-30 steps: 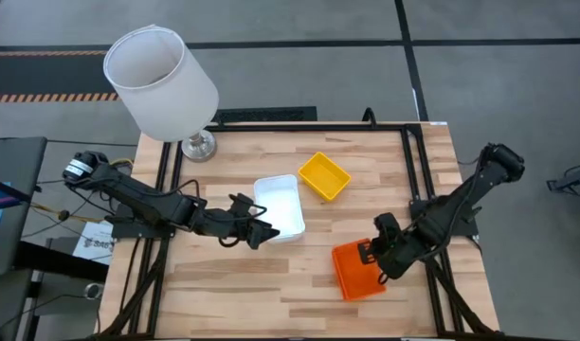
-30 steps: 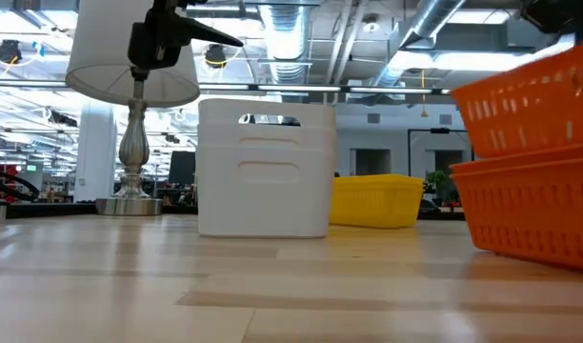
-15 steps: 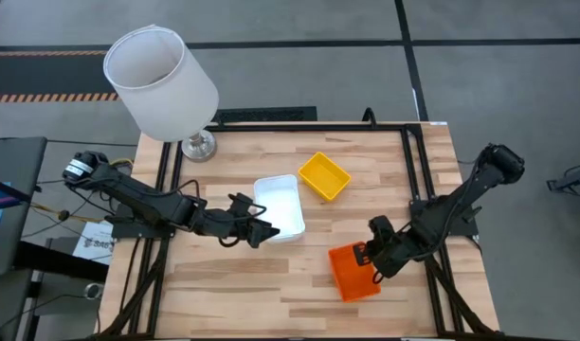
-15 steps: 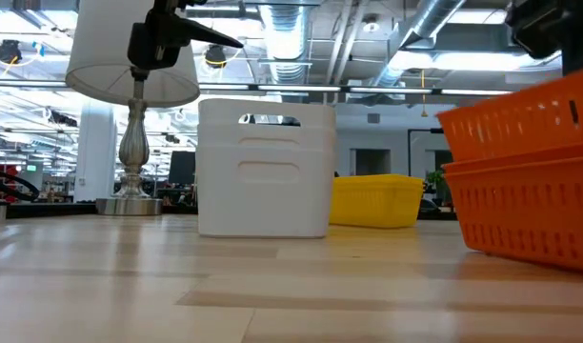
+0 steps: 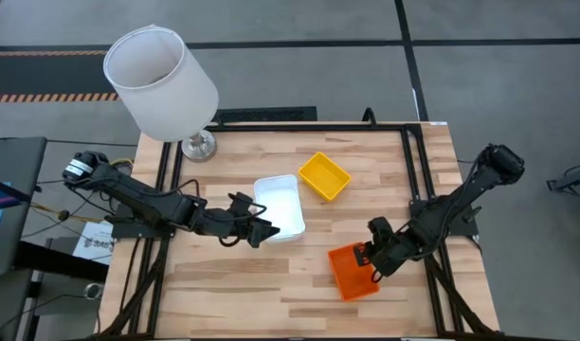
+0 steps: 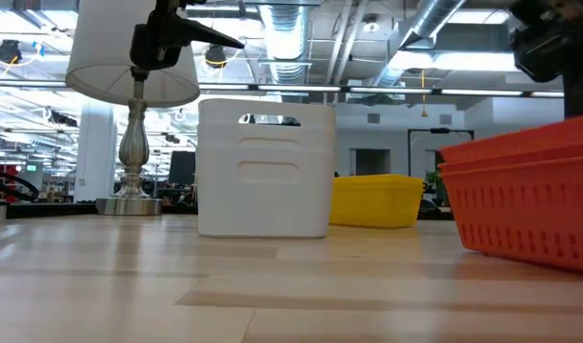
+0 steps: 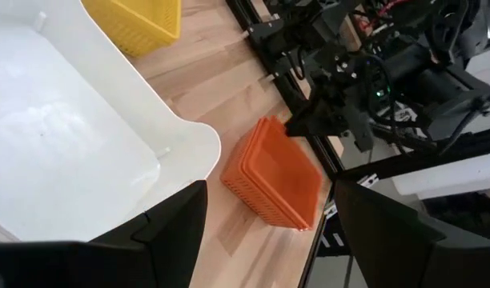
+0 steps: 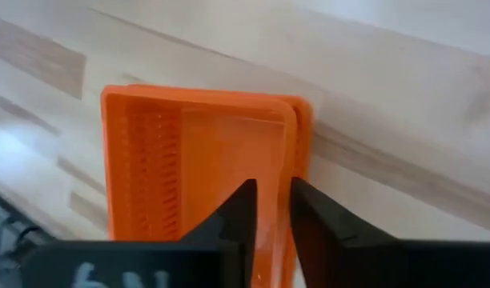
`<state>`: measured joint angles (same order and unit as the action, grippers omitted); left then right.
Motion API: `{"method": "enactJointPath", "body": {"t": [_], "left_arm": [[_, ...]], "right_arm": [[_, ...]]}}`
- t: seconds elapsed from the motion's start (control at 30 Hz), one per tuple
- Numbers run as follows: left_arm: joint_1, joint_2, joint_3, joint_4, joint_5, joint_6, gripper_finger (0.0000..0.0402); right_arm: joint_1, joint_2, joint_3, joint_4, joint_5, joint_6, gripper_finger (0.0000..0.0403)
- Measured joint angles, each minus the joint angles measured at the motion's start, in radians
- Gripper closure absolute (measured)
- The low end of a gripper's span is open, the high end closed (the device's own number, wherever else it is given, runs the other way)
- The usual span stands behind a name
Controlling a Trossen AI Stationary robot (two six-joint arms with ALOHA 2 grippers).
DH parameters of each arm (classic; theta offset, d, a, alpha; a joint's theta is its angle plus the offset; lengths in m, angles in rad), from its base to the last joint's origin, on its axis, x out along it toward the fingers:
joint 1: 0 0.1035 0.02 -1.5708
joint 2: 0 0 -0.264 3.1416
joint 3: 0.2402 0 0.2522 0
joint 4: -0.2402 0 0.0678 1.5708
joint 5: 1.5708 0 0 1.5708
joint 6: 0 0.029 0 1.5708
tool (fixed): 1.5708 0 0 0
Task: Stack baskets by color
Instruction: Stack the left orange bin on the right orange bins, then return to Home Position
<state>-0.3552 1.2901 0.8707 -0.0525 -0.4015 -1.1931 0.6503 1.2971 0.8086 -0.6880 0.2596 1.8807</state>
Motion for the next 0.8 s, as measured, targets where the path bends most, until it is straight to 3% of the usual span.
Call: {"method": "enactJointPath", "body": {"t": [0.23,0.37,0.5,0.67,0.8], "left_arm": [[0.041,-0.074,0.000,-0.001,0.066,0.031,0.0139],[0.058,-0.203,0.000,0.007,0.091,0.137,0.0139],[0.057,-0.385,0.000,0.075,0.086,0.380,0.0139],[0.057,-0.626,0.001,0.070,0.058,0.742,0.0139],[0.057,-0.798,0.000,-0.019,0.082,0.964,0.0139]], "right_arm": [[-0.085,-0.088,-0.002,-0.019,0.012,-0.126,0.0249],[-0.163,-0.203,0.018,-0.017,0.122,-0.341,0.0238],[-0.208,-0.314,0.093,0.035,0.257,-0.690,0.0238],[-0.243,-0.427,0.201,0.068,0.262,-1.291,0.0243],[-0.247,-0.499,0.224,0.128,0.269,-1.553,0.0243]]}}
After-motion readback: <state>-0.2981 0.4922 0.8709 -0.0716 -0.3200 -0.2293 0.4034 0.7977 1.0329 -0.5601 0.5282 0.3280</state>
